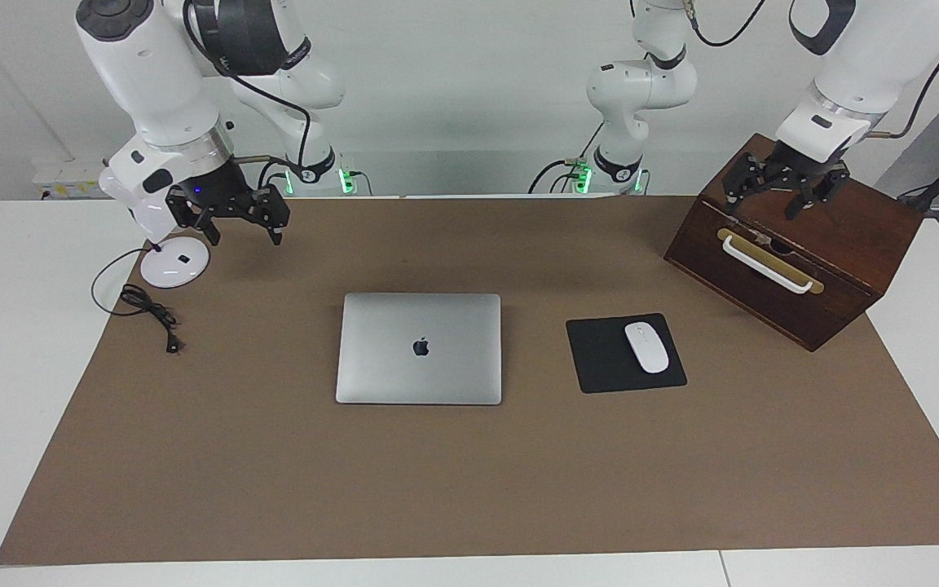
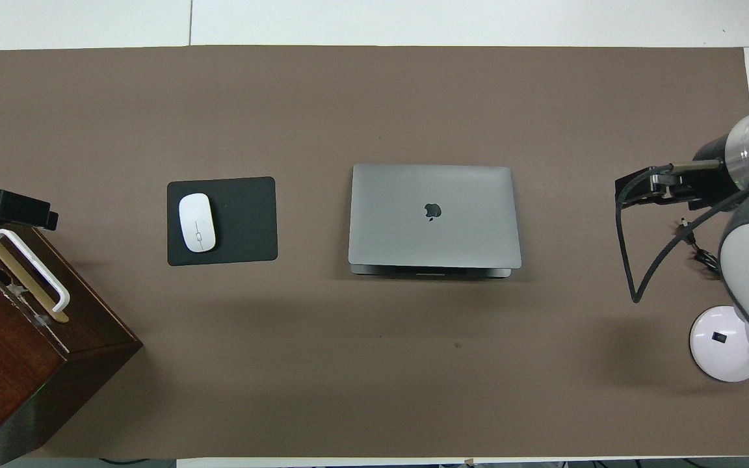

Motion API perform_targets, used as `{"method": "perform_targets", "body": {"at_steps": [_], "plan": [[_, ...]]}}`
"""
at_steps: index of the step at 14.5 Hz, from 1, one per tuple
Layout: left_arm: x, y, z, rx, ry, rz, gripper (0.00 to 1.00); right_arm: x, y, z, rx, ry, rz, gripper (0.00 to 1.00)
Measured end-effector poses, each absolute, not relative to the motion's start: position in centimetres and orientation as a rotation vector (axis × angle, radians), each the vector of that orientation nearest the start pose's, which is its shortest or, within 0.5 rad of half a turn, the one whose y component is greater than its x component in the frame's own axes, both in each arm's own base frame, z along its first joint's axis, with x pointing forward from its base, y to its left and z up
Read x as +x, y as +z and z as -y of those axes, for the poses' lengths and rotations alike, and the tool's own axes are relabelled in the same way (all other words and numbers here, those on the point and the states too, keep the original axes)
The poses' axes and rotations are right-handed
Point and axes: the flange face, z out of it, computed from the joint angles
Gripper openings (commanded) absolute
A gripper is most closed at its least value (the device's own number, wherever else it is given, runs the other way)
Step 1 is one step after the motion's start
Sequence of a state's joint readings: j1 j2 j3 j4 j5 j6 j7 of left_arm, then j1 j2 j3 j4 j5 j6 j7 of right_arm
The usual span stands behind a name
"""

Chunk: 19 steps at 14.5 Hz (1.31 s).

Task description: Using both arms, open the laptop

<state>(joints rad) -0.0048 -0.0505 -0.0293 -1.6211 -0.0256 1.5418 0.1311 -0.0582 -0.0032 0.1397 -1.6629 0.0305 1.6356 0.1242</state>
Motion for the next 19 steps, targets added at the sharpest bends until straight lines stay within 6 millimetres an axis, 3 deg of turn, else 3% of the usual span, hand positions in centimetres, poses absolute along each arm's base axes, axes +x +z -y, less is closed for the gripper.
{"method": "perform_targets", "body": {"at_steps": [1,2,3,4,9,16,19], "plan": [[53.5,62.6,2.1,-3.156,0.044,-0.259,0.97,55.5,58.8,-4.8,-3.097,0.045,-0.078,1.00],[53.5,62.6,2.2,-3.157,0.044,-0.246,0.77,55.5,58.8,-4.8,-3.083,0.047,-0.083,1.00],[53.5,62.6,2.2,-3.158,0.044,-0.227,0.36,55.5,58.8,-4.9,-3.076,0.048,-0.083,1.00],[53.5,62.6,2.2,-3.160,0.045,-0.203,0.02,55.5,58.8,-5.1,-3.073,0.048,-0.078,1.00],[53.5,62.6,2.2,-3.162,0.044,-0.174,0.00,55.4,58.9,-6.8,-3.061,0.032,-0.077,1.00],[53.9,62.4,2.8,-3.161,-0.002,-0.191,0.00,55.6,57.8,-8.6,-2.885,0.108,-0.541,1.00],[54.8,60.2,3.2,-3.156,-0.122,-0.196,0.00,55.8,56.7,-10.4,-2.775,0.140,-0.814,1.00]]}}
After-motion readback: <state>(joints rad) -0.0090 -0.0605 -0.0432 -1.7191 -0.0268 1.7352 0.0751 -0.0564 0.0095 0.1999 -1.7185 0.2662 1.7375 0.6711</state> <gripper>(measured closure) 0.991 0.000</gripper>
